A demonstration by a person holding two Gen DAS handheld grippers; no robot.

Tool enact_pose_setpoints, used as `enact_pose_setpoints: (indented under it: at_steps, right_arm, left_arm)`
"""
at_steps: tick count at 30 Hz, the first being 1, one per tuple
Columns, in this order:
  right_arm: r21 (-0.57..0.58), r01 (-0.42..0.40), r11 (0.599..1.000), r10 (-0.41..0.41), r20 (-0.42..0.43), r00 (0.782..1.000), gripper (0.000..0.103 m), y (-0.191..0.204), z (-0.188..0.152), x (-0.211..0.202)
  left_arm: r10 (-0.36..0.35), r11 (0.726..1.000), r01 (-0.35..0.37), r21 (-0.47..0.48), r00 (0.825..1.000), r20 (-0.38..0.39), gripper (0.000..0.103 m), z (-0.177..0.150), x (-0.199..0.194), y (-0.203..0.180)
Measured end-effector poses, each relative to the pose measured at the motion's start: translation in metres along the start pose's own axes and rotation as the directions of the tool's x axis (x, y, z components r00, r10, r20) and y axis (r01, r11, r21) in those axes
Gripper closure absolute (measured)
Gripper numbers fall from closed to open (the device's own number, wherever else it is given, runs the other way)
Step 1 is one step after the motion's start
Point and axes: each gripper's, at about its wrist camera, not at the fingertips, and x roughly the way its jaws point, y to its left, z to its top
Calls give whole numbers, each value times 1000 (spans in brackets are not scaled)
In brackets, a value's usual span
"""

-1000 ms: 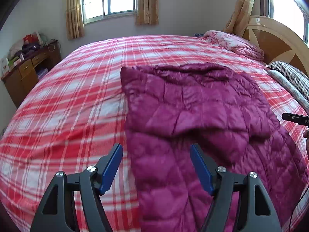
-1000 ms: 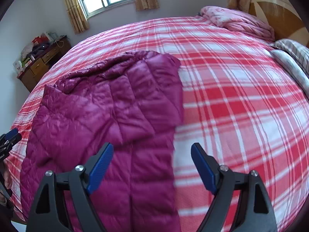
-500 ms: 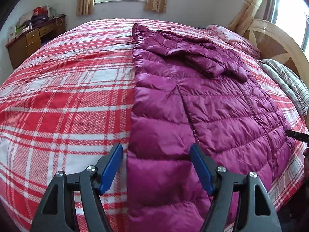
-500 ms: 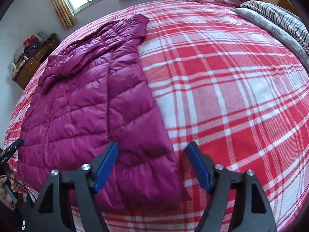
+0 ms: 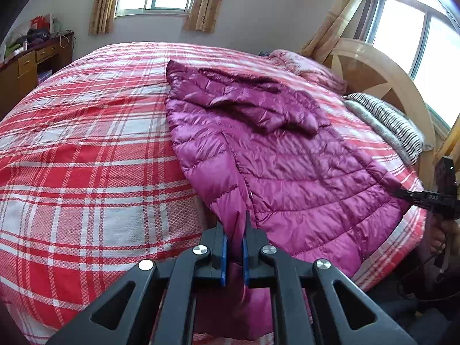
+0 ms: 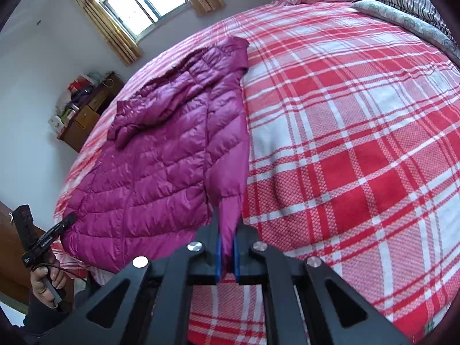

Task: Fold large clothes

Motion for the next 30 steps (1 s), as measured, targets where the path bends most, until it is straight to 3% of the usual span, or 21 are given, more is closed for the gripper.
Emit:
enact_pose_setpoints:
  at_steps: [6,8,13,20,30]
  right_arm:
    - [-49,-99,994,105,146,984,96,23,6,-76]
    - [-58,-141,988,150,191,970,96,30,8,-99]
    - [-64,-200,978,210,293,933,96,41,19,-134]
    - [-47,-208,977,212,321,923,96,43,84,-105]
    - [20,-121,992,112,255,960,96,31,194,7]
  left_arm:
    - [-114,993,111,26,985,127,96,17,-74,-17]
    - [-168,986,166,26,971,169,96,23,-97,-19]
    - [-212,977,213,21,947,241,96,44,-128,-19]
    - [-192,981,195,12,954,232,96,94,-86,-7]
    - [-169,981,179,-70,977,128,96,176,30,41]
